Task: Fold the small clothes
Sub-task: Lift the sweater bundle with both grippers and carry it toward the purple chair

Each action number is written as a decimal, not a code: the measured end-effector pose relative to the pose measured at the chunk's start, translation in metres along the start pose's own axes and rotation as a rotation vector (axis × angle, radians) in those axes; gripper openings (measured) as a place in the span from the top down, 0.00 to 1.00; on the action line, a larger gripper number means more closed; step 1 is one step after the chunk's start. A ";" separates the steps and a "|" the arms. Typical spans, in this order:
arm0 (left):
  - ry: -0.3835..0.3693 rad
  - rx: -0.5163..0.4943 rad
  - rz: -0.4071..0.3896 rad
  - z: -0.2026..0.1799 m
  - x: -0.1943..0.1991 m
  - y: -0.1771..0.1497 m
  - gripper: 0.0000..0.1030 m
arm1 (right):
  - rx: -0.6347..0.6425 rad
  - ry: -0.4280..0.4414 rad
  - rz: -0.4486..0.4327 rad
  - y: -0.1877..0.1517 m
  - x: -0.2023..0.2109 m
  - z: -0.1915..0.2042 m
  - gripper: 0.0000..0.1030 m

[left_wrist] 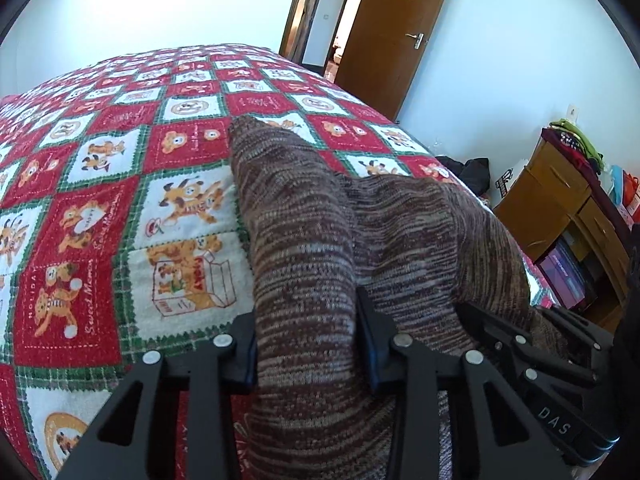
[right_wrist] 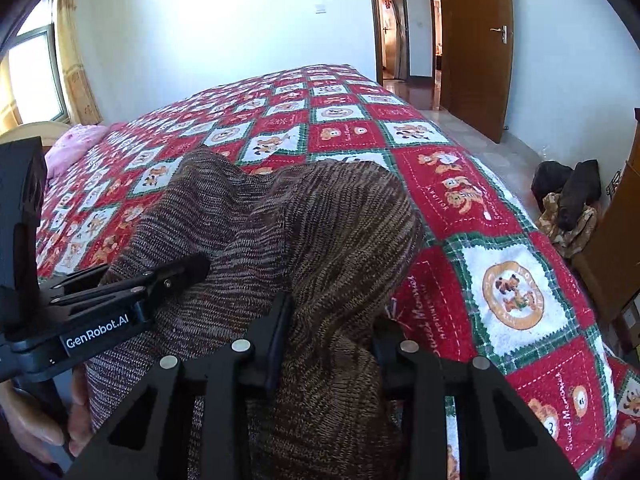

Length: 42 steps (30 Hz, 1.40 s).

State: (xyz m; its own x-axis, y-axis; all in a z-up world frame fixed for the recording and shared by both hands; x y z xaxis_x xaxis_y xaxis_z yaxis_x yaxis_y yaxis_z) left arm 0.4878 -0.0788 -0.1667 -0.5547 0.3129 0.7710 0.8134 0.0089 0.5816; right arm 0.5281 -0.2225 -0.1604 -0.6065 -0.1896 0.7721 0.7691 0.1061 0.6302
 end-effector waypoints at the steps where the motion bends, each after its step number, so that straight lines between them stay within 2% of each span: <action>1: 0.004 -0.003 0.000 -0.001 0.000 0.000 0.64 | 0.007 -0.014 0.006 0.001 0.001 0.001 0.67; 3: 0.013 -0.014 0.003 -0.002 0.002 0.001 0.68 | 0.020 -0.054 0.015 0.004 0.007 0.008 0.72; 6: 0.024 -0.039 0.015 -0.005 0.010 0.001 0.73 | 0.018 -0.059 -0.004 0.008 0.025 0.017 0.75; 11: 0.008 -0.013 0.018 -0.003 0.036 -0.001 0.74 | 0.037 -0.046 -0.043 0.007 0.060 0.038 0.77; 18: 0.020 -0.068 -0.028 -0.015 0.085 -0.014 0.74 | -0.035 -0.003 -0.098 -0.009 0.110 0.054 0.78; 29: -0.051 -0.131 -0.076 -0.038 0.157 -0.036 0.74 | -0.119 0.024 -0.227 -0.053 0.212 0.068 0.84; 42: -0.126 -0.247 -0.088 -0.084 0.201 -0.082 0.74 | -0.217 -0.004 -0.298 -0.120 0.283 0.058 0.84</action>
State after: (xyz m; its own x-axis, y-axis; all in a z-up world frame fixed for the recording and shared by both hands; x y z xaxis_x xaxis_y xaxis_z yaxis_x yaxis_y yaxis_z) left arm 0.2953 -0.0965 -0.0376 -0.5823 0.4368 0.6856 0.6874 -0.1857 0.7022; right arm 0.2526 -0.2318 -0.0124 -0.8107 -0.1769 0.5581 0.5834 -0.1631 0.7957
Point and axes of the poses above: each gripper's, at about its wrist camera, not at the fingertips, and x roughly against the way its jaws point, z to its left, y to its top, the point moved 3 cm from there along -x, roughly the way its jaws point, and after that the axes turned 6 degrees about z, right-handed, at the moved point
